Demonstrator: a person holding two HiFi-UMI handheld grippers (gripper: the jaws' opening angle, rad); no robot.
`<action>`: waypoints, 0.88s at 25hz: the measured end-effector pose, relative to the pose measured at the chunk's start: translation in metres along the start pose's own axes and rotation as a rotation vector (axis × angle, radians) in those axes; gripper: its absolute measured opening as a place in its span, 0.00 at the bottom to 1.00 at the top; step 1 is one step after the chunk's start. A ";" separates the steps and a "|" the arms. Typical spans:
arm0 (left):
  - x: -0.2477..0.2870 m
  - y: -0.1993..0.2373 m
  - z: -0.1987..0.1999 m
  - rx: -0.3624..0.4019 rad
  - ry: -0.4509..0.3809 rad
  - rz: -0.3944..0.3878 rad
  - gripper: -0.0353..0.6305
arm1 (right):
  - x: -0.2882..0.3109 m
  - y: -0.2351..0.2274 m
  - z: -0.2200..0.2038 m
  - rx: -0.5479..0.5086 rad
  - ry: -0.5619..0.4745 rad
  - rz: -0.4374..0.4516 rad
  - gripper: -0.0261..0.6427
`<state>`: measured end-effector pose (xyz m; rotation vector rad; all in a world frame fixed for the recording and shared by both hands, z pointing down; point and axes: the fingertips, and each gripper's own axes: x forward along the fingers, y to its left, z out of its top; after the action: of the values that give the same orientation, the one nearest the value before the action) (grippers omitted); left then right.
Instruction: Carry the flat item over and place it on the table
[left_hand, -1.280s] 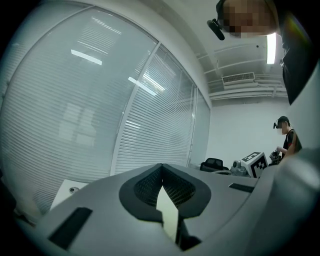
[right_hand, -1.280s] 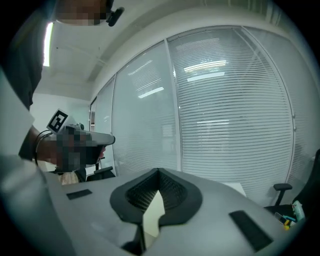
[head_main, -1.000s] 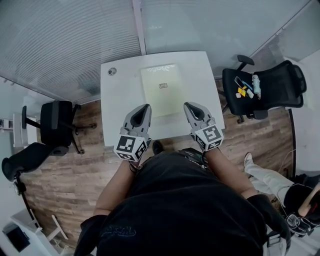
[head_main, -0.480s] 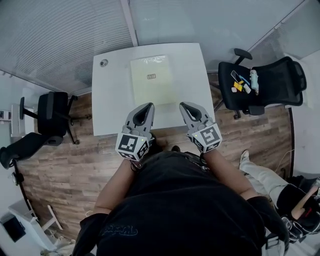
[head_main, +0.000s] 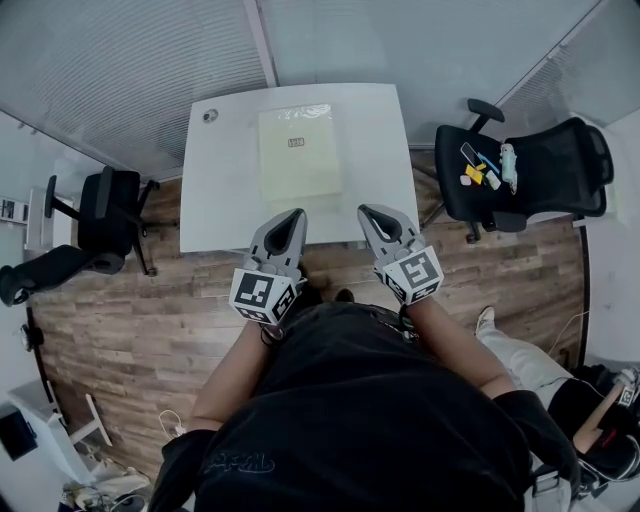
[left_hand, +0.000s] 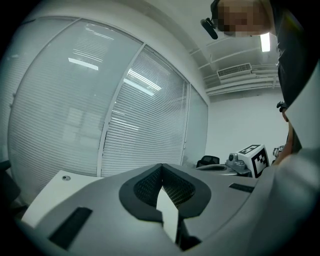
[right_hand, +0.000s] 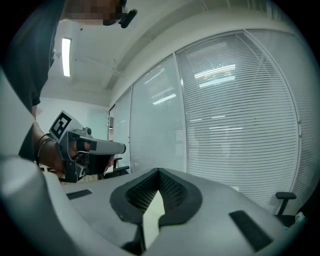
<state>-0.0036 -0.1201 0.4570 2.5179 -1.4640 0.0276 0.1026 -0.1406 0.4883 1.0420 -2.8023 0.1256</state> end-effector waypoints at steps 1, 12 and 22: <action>-0.003 -0.004 -0.002 -0.001 -0.001 0.005 0.07 | -0.004 0.002 -0.001 0.000 -0.001 0.005 0.07; -0.052 -0.047 -0.019 0.063 0.016 0.059 0.07 | -0.049 0.026 -0.021 0.034 0.003 0.042 0.07; -0.080 -0.044 -0.020 0.053 0.019 0.044 0.07 | -0.067 0.052 -0.013 0.029 -0.010 0.029 0.07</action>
<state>-0.0041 -0.0267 0.4581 2.5191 -1.5314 0.0991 0.1204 -0.0565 0.4882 1.0110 -2.8336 0.1645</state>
